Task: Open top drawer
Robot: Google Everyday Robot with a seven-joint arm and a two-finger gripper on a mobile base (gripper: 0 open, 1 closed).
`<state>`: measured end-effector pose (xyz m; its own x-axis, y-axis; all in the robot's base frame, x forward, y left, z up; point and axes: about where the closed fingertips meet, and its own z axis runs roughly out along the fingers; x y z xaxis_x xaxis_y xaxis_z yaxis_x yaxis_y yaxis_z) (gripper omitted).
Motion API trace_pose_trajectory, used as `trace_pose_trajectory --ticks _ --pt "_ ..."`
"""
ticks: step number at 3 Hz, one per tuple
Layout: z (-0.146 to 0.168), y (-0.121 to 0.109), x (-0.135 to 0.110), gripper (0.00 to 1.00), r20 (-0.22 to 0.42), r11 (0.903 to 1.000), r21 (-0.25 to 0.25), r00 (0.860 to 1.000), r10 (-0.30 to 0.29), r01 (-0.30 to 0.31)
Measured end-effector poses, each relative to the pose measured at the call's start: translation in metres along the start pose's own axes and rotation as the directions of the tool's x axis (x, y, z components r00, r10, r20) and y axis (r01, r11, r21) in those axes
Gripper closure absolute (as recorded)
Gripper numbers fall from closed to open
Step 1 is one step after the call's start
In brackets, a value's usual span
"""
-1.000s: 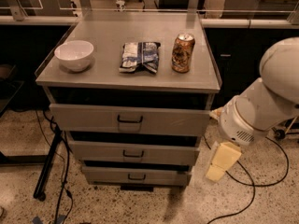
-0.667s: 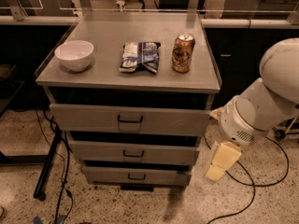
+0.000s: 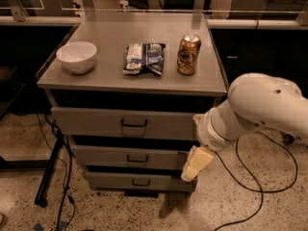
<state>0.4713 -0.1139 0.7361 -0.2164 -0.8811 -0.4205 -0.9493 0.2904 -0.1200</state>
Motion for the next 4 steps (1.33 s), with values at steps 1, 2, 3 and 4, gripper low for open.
trace_pose_trajectory --ticks 1,2,3,4 --pt "0.002 -0.001 0.000 0.00 0.003 1.0000 0.000 1.000 0.000 0.000" --pt "0.008 0.002 -0.003 0.00 0.014 1.0000 0.008 1.000 -0.004 0.003" --pt "0.033 -0.010 -0.014 0.00 0.021 0.9987 0.051 1.000 0.000 -0.001" --pt "0.051 -0.028 -0.020 0.00 0.016 0.9973 0.073 1.000 -0.002 0.000"
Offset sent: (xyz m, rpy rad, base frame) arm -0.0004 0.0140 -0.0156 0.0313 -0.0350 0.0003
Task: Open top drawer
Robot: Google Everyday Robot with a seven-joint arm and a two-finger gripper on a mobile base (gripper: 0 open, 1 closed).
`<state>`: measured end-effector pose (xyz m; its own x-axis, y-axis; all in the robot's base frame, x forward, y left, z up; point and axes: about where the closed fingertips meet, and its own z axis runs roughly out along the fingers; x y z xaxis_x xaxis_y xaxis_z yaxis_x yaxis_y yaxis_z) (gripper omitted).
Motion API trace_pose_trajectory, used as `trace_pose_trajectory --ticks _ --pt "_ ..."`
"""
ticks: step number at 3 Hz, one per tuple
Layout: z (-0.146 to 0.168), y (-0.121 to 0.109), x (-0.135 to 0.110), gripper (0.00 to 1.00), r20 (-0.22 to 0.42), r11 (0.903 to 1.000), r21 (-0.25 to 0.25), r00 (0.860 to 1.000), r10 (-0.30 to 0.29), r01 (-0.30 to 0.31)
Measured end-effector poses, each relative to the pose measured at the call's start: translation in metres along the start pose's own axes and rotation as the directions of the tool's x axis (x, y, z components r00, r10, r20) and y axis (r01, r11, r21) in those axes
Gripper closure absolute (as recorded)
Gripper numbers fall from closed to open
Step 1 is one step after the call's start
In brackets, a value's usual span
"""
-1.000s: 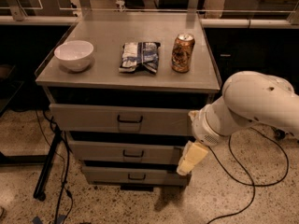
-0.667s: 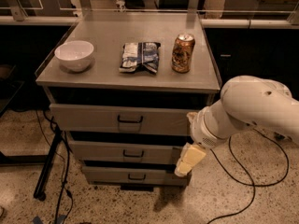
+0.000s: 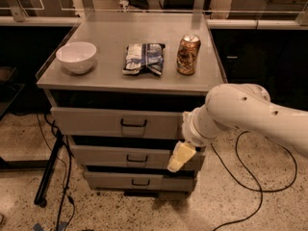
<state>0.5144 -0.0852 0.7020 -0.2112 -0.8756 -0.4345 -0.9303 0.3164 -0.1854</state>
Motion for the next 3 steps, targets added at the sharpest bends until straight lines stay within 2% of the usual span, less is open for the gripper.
trace_pose_trajectory --ticks 1,2,3 --pt "0.016 -0.015 -0.005 0.00 -0.007 0.9999 0.010 1.000 -0.009 0.009" --pt "0.048 -0.046 -0.004 0.00 -0.036 0.9997 0.014 0.999 -0.017 0.018" --pt "0.060 -0.051 -0.001 0.00 -0.051 0.9997 0.001 0.998 -0.022 0.022"
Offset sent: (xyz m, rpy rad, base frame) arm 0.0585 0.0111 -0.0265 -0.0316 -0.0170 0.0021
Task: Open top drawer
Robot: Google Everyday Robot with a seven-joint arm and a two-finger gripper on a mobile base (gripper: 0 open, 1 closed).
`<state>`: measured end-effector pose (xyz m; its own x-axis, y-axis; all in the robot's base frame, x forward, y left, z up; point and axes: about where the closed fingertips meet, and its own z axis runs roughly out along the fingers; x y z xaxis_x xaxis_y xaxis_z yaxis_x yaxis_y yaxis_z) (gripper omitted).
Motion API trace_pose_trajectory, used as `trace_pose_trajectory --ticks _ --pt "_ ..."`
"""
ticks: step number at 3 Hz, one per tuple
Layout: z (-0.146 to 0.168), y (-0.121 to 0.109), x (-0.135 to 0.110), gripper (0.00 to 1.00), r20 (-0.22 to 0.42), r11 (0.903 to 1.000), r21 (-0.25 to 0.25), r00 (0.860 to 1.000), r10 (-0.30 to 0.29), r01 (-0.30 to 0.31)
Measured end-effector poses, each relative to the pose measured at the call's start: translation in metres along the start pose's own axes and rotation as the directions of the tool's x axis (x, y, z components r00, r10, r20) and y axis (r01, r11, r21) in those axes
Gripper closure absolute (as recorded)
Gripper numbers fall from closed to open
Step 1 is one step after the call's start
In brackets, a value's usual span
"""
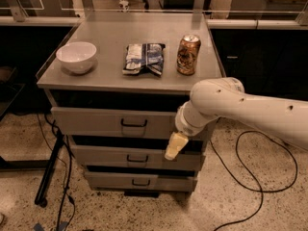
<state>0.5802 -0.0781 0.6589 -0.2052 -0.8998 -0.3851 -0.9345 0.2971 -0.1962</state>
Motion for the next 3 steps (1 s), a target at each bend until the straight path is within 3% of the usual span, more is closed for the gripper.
trace_pose_trajectory --ticks 1,3 --pt "0.012 -0.004 0.001 0.00 -0.022 0.9997 -0.020 1.000 -0.017 0.017" --pt "-0.023 0.044 0.024 0.00 -0.034 0.9977 -0.068 0.999 0.000 -0.003"
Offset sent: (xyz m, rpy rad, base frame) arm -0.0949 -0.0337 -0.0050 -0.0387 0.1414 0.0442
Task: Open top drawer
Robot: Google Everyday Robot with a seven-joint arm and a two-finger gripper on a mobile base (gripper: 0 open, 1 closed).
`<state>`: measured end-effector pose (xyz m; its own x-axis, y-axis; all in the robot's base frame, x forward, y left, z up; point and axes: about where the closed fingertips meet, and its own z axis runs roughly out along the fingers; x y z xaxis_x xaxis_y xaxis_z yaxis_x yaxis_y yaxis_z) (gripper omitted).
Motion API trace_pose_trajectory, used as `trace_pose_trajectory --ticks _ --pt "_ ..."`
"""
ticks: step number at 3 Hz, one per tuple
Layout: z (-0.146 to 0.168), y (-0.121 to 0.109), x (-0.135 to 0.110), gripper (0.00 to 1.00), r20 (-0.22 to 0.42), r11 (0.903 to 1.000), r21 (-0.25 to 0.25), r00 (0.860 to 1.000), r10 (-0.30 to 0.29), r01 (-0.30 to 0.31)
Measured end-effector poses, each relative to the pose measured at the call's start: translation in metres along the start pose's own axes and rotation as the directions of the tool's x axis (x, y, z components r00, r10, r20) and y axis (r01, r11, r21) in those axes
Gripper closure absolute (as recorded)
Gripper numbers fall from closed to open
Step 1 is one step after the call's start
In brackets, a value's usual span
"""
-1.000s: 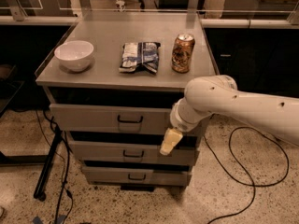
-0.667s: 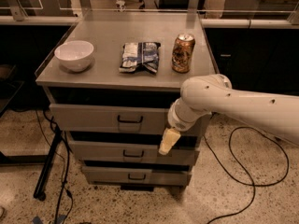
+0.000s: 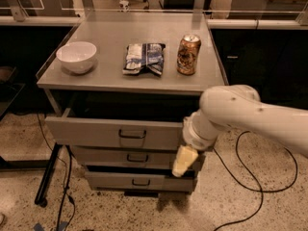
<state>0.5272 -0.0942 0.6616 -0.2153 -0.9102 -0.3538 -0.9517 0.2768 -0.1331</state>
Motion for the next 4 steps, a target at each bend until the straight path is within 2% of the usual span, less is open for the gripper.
trace_pose_trajectory --ticks 1,2,3,4 --pt "-0.041 0.047 0.028 0.00 0.006 0.9973 -0.023 0.997 0.070 -0.070" --pt "-0.052 0.055 0.035 0.00 0.011 0.9950 -0.021 0.995 0.098 -0.097" --pt "-0.052 0.052 0.030 0.00 0.023 0.9956 -0.010 0.995 0.094 -0.094" --pt "-0.055 0.037 0.017 0.00 0.038 0.9967 0.026 0.996 0.075 -0.076"
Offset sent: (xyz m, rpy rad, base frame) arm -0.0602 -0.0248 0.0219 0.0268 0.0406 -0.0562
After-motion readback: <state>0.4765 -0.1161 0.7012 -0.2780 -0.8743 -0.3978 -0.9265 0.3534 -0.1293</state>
